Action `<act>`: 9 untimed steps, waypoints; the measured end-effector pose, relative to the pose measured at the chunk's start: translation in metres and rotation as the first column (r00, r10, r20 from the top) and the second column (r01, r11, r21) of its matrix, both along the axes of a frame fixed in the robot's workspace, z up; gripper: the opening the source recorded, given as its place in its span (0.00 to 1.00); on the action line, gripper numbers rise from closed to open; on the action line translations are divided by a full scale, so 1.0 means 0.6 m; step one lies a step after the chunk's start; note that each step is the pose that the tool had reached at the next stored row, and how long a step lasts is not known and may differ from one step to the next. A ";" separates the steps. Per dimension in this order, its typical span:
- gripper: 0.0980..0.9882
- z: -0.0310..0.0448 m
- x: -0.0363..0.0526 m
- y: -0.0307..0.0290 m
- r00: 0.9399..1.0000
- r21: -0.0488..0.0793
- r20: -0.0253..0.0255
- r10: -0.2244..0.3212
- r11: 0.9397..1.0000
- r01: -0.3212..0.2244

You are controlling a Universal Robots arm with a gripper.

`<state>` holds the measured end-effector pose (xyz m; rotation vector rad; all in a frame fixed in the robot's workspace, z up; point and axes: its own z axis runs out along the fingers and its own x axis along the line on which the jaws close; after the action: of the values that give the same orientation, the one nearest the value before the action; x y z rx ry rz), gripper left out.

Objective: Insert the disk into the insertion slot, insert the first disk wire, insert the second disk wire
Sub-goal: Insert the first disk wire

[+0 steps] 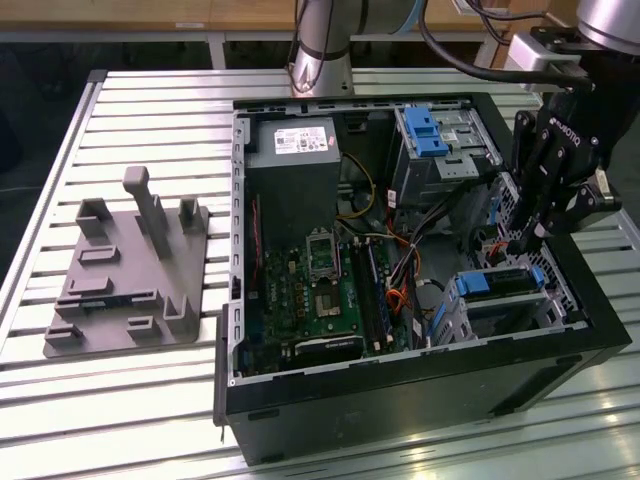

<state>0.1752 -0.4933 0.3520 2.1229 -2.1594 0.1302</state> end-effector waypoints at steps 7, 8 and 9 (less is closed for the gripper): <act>0.28 -0.007 0.002 0.0000 1.000 0.001 0.000 0.000 1.000 0.000; 0.28 -0.007 0.002 -0.0001 1.000 0.002 0.000 0.000 1.000 0.000; 0.28 -0.008 0.003 -0.0005 1.000 0.003 0.000 0.000 1.000 0.000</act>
<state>0.1767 -0.4936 0.3472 2.1246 -2.1613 0.1265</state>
